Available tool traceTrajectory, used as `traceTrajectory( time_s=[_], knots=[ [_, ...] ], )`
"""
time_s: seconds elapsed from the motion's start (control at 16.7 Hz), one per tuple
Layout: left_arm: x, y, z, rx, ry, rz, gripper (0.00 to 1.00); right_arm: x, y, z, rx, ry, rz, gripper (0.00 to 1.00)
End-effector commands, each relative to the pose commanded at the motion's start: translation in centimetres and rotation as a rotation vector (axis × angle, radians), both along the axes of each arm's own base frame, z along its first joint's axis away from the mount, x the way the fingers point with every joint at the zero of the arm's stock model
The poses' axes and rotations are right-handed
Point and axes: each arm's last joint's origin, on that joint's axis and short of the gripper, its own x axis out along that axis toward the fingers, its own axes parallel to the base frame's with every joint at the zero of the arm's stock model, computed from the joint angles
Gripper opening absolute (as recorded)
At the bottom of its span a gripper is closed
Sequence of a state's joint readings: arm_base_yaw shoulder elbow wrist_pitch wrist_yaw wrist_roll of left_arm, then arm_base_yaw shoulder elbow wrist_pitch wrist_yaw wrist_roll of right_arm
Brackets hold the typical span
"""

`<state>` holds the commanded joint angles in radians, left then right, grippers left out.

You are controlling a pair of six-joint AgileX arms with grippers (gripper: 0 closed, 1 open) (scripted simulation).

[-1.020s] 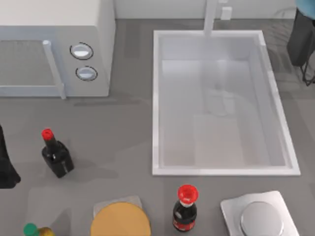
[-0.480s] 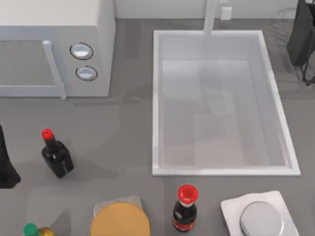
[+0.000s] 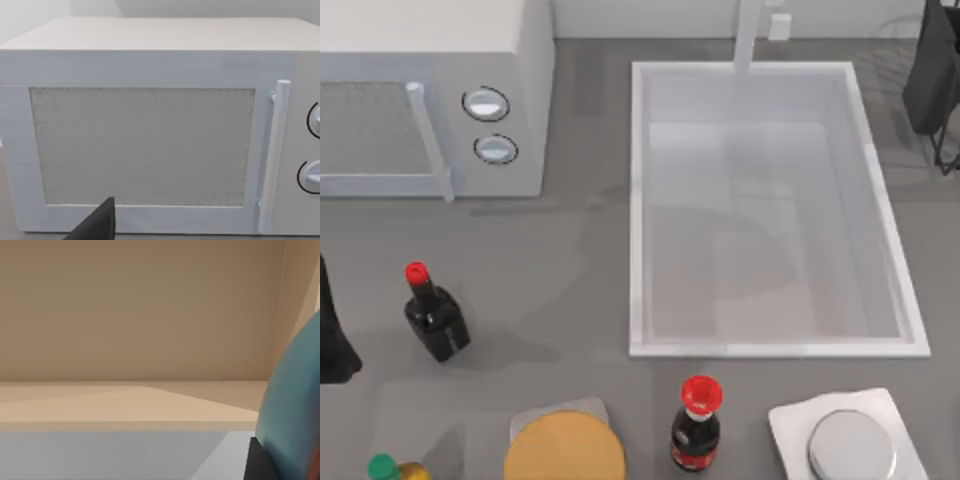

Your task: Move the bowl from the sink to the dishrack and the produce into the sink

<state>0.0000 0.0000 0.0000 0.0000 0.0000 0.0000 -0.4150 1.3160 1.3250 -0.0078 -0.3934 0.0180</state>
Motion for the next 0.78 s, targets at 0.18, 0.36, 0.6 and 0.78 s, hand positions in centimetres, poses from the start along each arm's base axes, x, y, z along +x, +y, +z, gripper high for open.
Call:
traceTrajectory(
  time_s=[0.18,0.36,0.6,0.78],
  knots=[
    [0.0,0.0,0.0,0.000,0.000,0.000,1.00,1.7,-0.4,-1.7,0.003,0.008,0.004,0.00],
    [0.0,0.0,0.0,0.000,0.000,0.000,1.00,4.8,-1.2,-5.3,0.001,0.006,0.003,0.00],
    [0.0,0.0,0.0,0.000,0.000,0.000,1.00,8.3,-1.4,-11.8,-0.009,-0.022,-0.001,0.00],
    [0.0,0.0,0.0,0.000,0.000,0.000,1.00,9.5,-0.8,-16.5,-0.010,-0.026,-0.001,0.00]
  ],
)
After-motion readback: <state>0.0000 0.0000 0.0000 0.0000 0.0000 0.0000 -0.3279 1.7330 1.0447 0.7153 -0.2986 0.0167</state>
